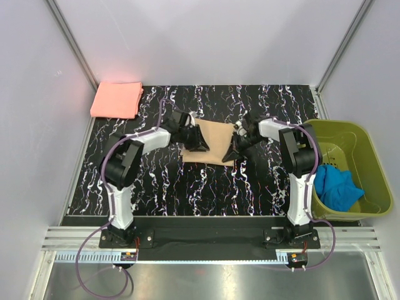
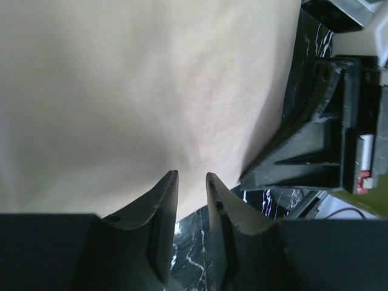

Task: Fold and stack the t-shirts
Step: Fold the tshirt

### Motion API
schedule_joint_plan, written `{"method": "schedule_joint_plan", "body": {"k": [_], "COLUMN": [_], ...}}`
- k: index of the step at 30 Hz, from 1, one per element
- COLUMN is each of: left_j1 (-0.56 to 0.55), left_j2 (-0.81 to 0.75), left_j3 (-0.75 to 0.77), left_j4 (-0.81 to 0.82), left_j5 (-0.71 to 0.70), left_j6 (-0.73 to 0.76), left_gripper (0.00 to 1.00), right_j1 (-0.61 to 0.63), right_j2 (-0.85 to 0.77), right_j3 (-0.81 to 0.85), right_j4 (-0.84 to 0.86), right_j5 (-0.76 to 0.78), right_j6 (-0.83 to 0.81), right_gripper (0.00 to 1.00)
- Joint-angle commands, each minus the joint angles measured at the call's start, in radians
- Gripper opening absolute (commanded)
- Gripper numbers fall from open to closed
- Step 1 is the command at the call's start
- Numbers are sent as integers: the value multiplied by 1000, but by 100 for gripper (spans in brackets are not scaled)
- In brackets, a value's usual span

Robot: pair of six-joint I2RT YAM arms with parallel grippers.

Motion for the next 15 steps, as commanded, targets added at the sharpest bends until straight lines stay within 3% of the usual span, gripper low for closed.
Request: {"method": "schedule_joint_plan", "body": {"k": [1, 9, 12, 13, 15], "left_j1": [-63, -166, -178, -177, -164], "left_j2": [61, 34, -55, -113, -173], "left_j3": [10, -70, -84, -90, -81], "left_j4": [90, 35, -22, -34, -106], "left_j5": [24, -40, -72, -78, -129], "left_j6": [-64, -64, -69, -67, -27], "left_gripper": [28, 28, 42, 51, 57], "right_j1": [-56, -119, -119, -119, -119], "right_j2": [-45, -151, -210, -242, -269], "right_j3": [-81, -158, -132, -124, -101], "right_j4": [17, -44, -119, -154, -182], "right_j5": [47, 151, 208, 223, 264], "right_j6": [-13, -45, -87, -97, -117], "right_gripper": [0, 0, 0, 1, 3]}}
